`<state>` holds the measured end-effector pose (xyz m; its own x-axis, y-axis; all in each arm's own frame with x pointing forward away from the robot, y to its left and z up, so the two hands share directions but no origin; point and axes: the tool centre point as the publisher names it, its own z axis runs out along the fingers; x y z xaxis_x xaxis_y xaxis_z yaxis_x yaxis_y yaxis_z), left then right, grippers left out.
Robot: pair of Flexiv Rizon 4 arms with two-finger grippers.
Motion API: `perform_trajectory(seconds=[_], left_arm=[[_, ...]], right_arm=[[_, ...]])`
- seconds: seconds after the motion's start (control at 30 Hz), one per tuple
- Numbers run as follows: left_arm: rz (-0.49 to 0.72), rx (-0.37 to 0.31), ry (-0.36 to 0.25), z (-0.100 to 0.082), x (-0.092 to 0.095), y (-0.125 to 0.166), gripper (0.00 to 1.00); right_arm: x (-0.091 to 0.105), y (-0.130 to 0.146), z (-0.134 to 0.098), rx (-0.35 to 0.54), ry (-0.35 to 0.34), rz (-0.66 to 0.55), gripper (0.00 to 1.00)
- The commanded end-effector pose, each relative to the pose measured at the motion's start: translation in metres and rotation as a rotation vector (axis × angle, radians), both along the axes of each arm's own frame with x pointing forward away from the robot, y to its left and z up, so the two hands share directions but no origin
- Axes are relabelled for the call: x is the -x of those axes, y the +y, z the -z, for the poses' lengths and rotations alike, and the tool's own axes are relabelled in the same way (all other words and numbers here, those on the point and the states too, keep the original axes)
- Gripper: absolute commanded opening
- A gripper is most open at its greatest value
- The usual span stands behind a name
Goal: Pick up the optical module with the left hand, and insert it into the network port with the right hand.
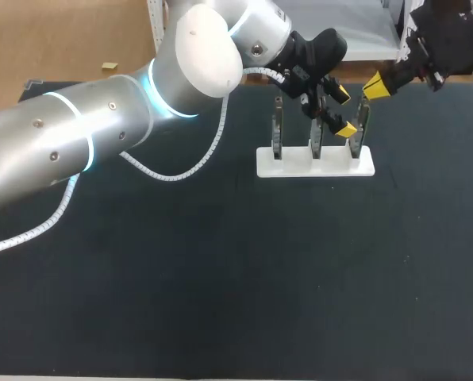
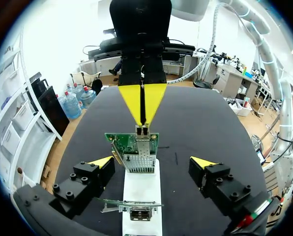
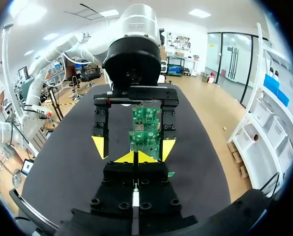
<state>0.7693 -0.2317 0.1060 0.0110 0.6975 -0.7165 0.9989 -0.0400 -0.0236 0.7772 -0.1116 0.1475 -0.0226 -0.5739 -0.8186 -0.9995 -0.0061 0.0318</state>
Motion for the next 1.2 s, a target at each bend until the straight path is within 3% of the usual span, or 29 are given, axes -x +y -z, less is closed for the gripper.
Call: perform_trajectory(seconds=[0.03, 0.17, 0.8, 0.87, 0.9, 0.93, 0.97, 1.2], left_arm=[[0.001, -0.007, 0.004, -0.001, -0.002, -0.001, 1.00], [-0.001, 0.009, -0.010, -0.006, -0.003, 0.000, 1.00], [-0.109, 0.046, -0.181, -0.073, -0.028, 0.029, 1.00], [-0.114, 0.043, -0.191, -0.076, -0.029, 0.029, 1.00], [-0.114, 0.043, -0.191, -0.076, -0.029, 0.029, 1.00], [-0.114, 0.043, -0.191, -0.076, -0.029, 0.029, 1.00], [-0.114, 0.043, -0.191, -0.076, -0.029, 0.029, 1.00], [-0.114, 0.043, -0.191, -0.076, -0.029, 0.029, 1.00]], right_arm=[[0.004, -0.005, -0.007, -0.013, -0.013, 0.017, 0.00], [0.002, -0.008, -0.013, -0.030, -0.025, 0.033, 0.00], [-0.001, -0.014, -0.035, -0.080, -0.075, 0.078, 0.00], [-0.001, -0.015, -0.037, -0.054, -0.109, 0.094, 0.00], [-0.002, -0.015, -0.038, -0.063, -0.097, 0.096, 0.20], [-0.003, -0.015, -0.040, -0.053, -0.099, 0.117, 0.78], [-0.003, -0.015, -0.040, -0.053, -0.099, 0.117, 1.00], [-0.003, -0.015, -0.040, -0.053, -0.099, 0.117, 1.00]])
